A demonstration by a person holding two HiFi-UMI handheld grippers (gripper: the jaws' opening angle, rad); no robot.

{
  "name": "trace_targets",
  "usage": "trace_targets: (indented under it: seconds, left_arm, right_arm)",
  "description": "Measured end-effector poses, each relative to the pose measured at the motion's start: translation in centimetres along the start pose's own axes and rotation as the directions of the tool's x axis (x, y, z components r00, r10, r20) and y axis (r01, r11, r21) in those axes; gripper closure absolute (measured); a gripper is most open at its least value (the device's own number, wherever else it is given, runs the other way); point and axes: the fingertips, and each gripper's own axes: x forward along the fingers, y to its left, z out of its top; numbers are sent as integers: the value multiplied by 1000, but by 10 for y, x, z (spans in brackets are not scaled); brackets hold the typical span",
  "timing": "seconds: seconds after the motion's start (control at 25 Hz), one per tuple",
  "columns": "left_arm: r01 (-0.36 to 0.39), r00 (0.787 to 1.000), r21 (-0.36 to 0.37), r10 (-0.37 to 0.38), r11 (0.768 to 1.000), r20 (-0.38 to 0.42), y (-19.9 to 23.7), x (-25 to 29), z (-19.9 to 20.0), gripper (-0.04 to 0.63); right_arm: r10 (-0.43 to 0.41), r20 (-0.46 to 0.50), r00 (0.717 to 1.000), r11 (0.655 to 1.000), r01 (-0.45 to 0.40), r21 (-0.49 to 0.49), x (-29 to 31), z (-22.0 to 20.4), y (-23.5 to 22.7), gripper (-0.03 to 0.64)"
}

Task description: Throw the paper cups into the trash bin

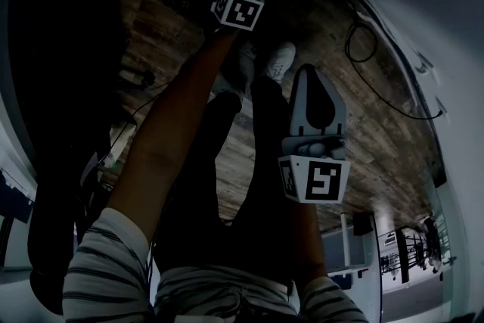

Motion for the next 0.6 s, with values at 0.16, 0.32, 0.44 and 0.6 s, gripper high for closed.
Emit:
trace_targets:
  seconds: [0.16, 0.32, 0.44, 0.6]
  left_arm:
    - [-5, 1000, -11, 5, 1000, -9, 0, -2, -5, 284]
    - [-15, 1000, -14, 15, 1000, 7, 1, -8, -3, 285]
    - [-11, 1000, -23, 11, 1000, 9, -1, -15, -1, 287]
    - [-10, 1000, -31, 11, 999, 23, -3, -30, 6, 315]
  right_arm:
    - [3, -3, 1000, 1000, -3, -3, -1, 1, 0, 607]
    - [19, 2, 1000, 1000, -19, -7, -3, 2, 3, 607]
    - [25, 7, 1000, 1000, -25, -15, -4, 4, 4, 607]
    - [24, 1, 1000, 1000, -24, -14, -8, 8, 5, 607]
